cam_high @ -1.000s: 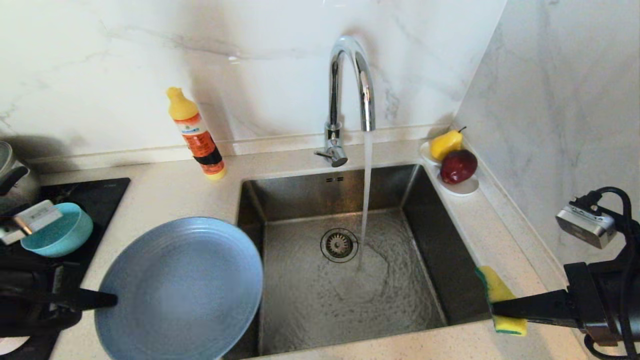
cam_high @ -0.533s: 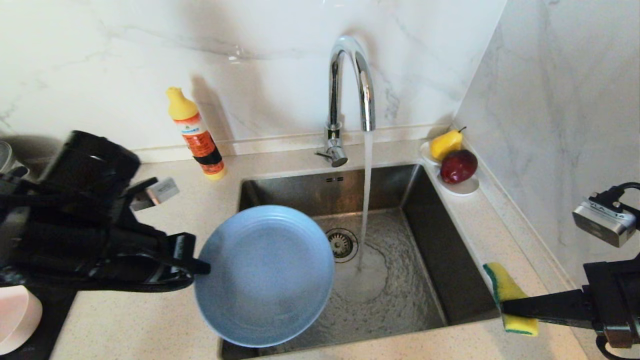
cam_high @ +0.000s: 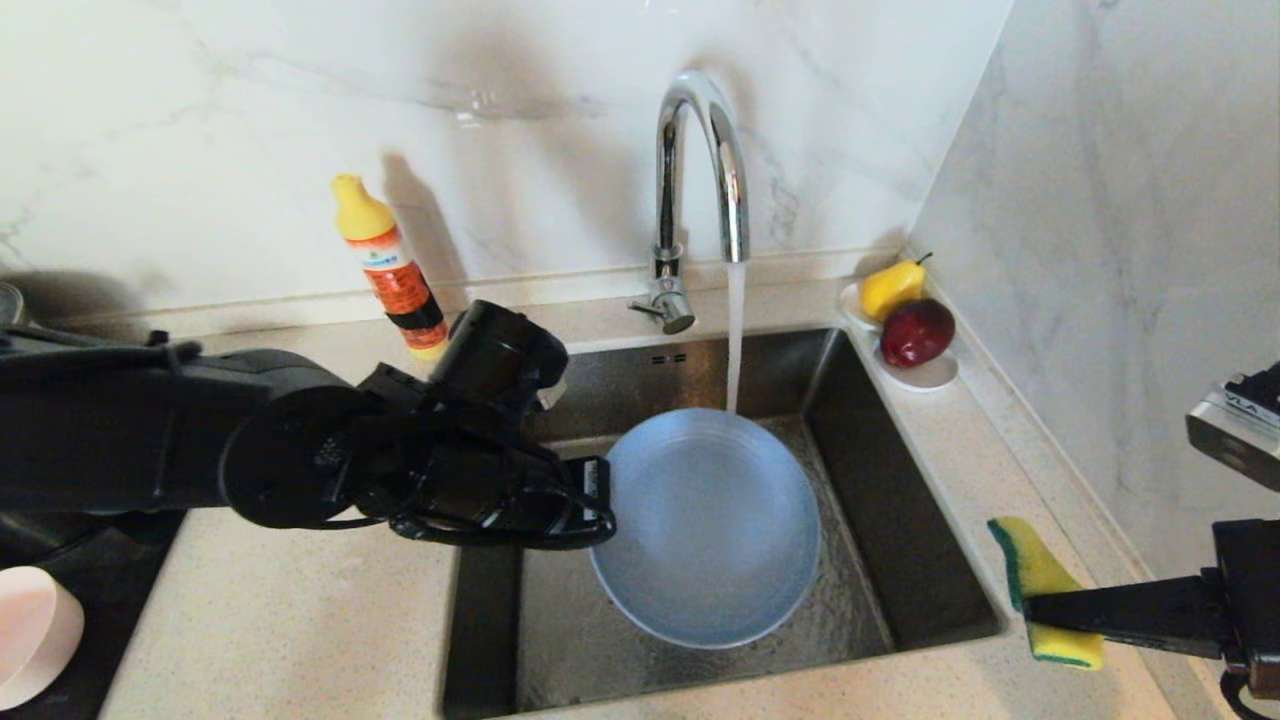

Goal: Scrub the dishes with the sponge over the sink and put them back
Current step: Wash the plate

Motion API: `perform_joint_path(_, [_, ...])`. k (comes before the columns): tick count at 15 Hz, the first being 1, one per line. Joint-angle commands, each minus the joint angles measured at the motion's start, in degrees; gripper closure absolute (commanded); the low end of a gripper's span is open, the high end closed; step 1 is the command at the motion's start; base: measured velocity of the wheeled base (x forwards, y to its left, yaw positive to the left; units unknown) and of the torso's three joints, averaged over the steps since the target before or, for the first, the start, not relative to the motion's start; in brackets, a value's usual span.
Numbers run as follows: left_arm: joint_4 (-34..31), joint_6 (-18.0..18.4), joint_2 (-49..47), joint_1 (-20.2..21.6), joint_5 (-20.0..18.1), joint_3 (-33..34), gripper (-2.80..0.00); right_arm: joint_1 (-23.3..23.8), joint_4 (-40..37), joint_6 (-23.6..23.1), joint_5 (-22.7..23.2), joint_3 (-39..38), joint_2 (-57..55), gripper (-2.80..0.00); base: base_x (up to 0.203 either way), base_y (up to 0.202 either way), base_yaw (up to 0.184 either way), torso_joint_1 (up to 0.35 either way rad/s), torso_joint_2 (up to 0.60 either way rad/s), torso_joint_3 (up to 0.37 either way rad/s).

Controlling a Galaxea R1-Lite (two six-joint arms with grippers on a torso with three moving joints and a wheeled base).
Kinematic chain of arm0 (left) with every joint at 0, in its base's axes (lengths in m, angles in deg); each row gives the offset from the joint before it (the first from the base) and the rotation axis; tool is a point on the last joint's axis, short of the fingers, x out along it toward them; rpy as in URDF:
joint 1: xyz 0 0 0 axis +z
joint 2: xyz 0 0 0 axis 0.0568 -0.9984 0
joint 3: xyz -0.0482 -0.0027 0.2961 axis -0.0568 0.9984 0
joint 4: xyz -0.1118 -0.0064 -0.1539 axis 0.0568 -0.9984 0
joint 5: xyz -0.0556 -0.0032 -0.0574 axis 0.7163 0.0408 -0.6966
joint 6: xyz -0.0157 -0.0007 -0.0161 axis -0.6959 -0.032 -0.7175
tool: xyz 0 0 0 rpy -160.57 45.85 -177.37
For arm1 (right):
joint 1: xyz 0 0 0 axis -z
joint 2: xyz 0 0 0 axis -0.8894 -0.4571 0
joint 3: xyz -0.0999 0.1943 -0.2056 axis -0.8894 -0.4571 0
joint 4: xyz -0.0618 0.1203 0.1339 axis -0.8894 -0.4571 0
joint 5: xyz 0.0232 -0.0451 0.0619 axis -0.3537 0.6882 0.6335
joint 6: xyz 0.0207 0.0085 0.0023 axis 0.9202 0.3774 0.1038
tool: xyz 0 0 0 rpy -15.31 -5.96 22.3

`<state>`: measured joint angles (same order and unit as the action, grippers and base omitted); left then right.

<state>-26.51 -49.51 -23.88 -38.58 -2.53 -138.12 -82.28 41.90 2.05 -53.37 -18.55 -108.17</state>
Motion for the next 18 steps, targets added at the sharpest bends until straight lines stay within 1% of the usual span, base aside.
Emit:
perform_joint_path(1, [0.2,-1.5,-4.8,-2.1,-0.1,-2.9,0.0,0.0,-0.1,0.2,0.2,0.1,0.5,0.0,0.0,0.0,0.0,0.0,0.0,0.0])
perform_joint_path(6, [0.4,-6.9,-9.2,-3.5,0.0,-8.0,0.0,0.0,0.0,0.2,0.3,0.1,0.8,0.0,0.0,0.0,0.0,0.0,0.0,0.0])
perform_joint_path(11, [6.7,-13.4,-12.9,-3.6,0.5,-10.1,0.0,0.0,0.0,0.1,0.3,-0.1,1.3,0.0,0.0,0.0,0.0,0.0,0.0,0.0])
perform_joint_path(13, [8.1,-15.5,-13.8,-3.3,2.2,-12.0,0.0,0.0,0.0,0.0,0.3,0.0,1.1,0.0,0.0,0.0,0.0,0.0,0.0,0.0])
perform_joint_path(14, [8.2,-16.4,-14.2,-3.0,3.3,-13.0,0.0,0.0,0.0,0.0,0.4,0.0,1.1,0.0,0.0,0.0,0.0,0.0,0.0,0.0])
perform_joint_path(18, [8.1,-18.0,-14.6,-1.3,3.6,-14.9,0.0,0.0,0.0,-0.1,0.4,-0.2,0.6,0.0,0.0,0.0,0.0,0.0,0.0,0.0])
